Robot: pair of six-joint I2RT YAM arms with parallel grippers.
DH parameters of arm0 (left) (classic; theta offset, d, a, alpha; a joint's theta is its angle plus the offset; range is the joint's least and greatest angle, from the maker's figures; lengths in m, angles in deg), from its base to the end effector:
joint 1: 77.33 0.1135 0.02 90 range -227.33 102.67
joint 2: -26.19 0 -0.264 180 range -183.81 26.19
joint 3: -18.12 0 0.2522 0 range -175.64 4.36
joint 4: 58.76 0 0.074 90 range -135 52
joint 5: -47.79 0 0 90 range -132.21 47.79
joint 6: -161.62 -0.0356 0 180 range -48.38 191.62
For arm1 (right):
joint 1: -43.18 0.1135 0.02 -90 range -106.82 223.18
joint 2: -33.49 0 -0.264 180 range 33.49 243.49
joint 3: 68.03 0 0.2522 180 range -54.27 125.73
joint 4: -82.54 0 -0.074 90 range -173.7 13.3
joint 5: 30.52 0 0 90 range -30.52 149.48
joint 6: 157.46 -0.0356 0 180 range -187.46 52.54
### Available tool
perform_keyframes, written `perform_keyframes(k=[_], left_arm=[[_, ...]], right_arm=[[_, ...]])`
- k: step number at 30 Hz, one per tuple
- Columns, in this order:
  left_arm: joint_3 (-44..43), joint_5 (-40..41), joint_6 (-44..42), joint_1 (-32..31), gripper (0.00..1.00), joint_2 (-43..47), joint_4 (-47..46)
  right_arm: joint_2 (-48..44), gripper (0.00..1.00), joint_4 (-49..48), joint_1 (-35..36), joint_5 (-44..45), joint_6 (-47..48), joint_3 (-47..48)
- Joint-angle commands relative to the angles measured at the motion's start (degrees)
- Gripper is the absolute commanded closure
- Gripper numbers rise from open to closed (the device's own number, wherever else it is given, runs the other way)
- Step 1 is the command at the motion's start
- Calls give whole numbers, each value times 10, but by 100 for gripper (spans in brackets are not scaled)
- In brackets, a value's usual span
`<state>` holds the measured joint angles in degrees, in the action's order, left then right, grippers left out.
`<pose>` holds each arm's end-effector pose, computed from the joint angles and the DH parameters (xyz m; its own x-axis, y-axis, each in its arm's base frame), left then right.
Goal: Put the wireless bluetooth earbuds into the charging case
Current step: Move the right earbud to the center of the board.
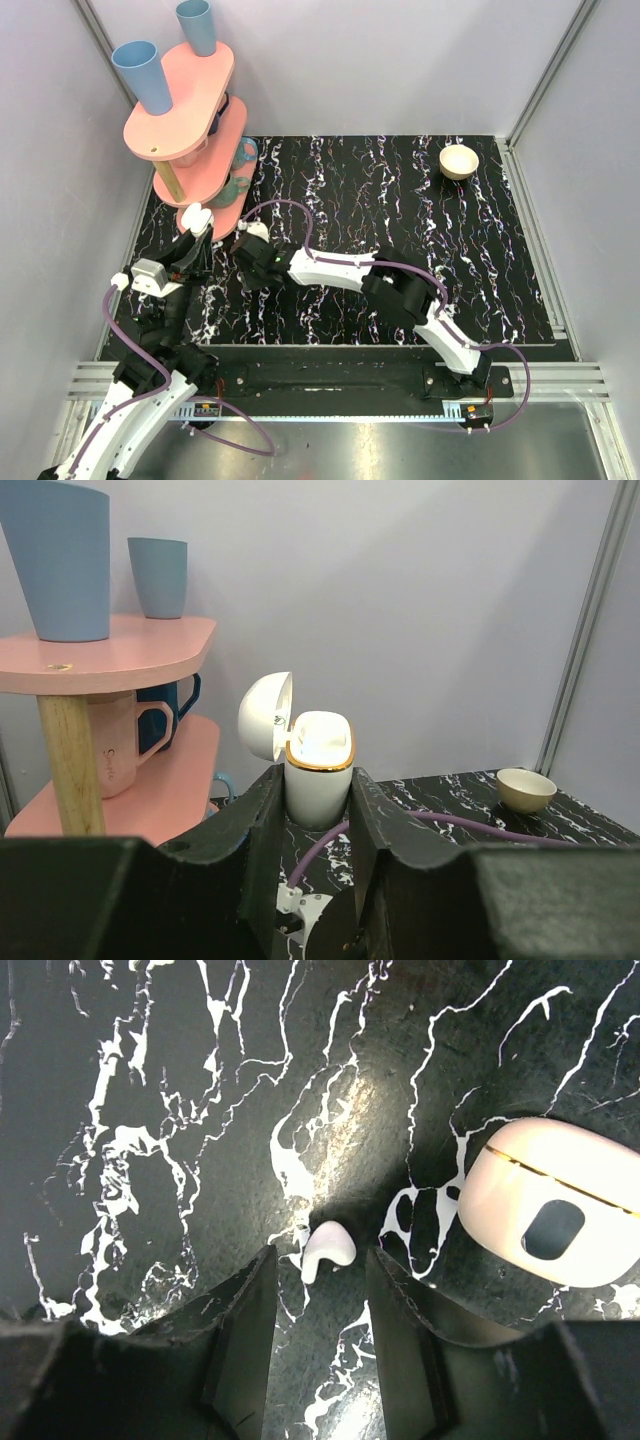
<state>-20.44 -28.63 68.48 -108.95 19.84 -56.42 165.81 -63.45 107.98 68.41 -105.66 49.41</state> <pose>0.0599 -0.0271 0.3312 0.4419 -0.2095 -0.8723 0.3125 0.9474 -0.0693 0.2235 0.4621 0.1617 -0.7780 -0.2185 -0.5890 -0.4699 0.8247 0.3147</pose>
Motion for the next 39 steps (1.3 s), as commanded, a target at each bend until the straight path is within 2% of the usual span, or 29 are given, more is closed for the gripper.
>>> perform_keyframes(k=[1, 7, 9, 15, 18, 20, 21, 23, 25, 26, 27, 28, 30, 36, 37, 39], left_arm=[[-17, 12, 2, 0, 100, 8, -11], [-13, 13, 5, 0, 100, 9, -15], [-14, 13, 5, 0, 100, 10, -14], [-12, 14, 6, 0, 100, 12, -12], [-11, 14, 7, 0, 100, 12, -11], [-11, 10, 9, 0, 100, 11, -14], [-11, 9, 10, 0, 100, 9, -14], [-11, 7, 10, 0, 100, 7, -15], [-10, 5, 12, 0, 100, 3, -18], [-10, 3, 13, -1, 100, 2, -20], [-9, 1, 13, 0, 100, -2, -21], [-8, 1, 15, 0, 100, -3, -21], [-9, -3, 16, 0, 100, -8, -23], [-12, -10, 15, 0, 100, -19, -26], [-13, -10, 14, 0, 100, -20, -25], [-13, -11, 14, 0, 100, -20, -20]], right_arm=[[29, 54, 48, 9, 45, 14, 48], [44, 59, 52, 13, 54, 15, 56], [42, 67, 53, 14, 60, 15, 53], [21, 78, 52, 14, 85, 29, 22], [-25, 81, 46, 12, 104, 35, -33], [-93, 81, 2, 9, 101, 43, -87], [-153, 81, -18, 5, 96, 31, -155], [-212, 81, -98, -19, 62, 28, -228], [-286, 80, -179, -54, -14, -10, -334], [-307, 79, -239, -77, -71, -21, -379], [-344, 79, -298, -131, -159, -72, -474], [-356, 78, -407, -154, -186, -105, -519], [-370, 77, -497, -217, -278, -145, -602], [-346, 67, -614, -274, -383, -197, -663], [-338, 66, -696, -292, -395, -219, -678], [-306, 65, -778, -317, -414, -286, -717]])
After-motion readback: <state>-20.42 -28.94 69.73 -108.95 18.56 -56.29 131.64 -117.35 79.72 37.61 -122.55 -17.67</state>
